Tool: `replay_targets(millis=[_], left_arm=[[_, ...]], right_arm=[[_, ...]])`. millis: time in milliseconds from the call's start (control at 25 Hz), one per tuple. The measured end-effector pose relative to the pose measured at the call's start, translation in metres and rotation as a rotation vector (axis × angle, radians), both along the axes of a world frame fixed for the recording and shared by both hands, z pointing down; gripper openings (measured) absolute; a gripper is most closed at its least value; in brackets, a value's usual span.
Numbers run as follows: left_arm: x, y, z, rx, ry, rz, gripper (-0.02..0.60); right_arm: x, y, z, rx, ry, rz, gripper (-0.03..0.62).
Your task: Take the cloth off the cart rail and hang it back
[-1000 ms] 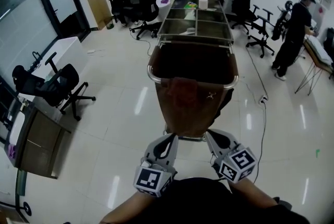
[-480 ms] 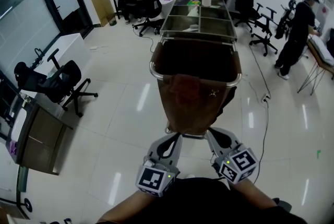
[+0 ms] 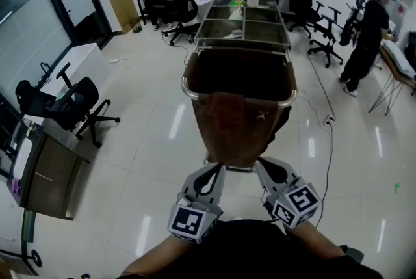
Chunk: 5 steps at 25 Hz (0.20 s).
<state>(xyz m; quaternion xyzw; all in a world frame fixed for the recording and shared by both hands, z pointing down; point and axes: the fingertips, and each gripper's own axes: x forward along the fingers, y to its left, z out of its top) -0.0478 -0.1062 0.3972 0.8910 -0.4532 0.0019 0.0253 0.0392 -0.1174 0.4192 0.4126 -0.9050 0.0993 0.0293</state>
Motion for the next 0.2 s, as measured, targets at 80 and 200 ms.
replay_targets(millis=[80,200], left_arm=[[0.0026,0.0006,0.0012,-0.001,-0.004,0.006,0.0],[0.0048,0.0011,0.0027,0.006,-0.012,0.013,0.0]], right_arm=[[0.001,0.0006,-0.001,0.003,0.002,0.0,0.009],[0.0014,0.0018,-0.0006,0.008,0.002,-0.002,0.009]])
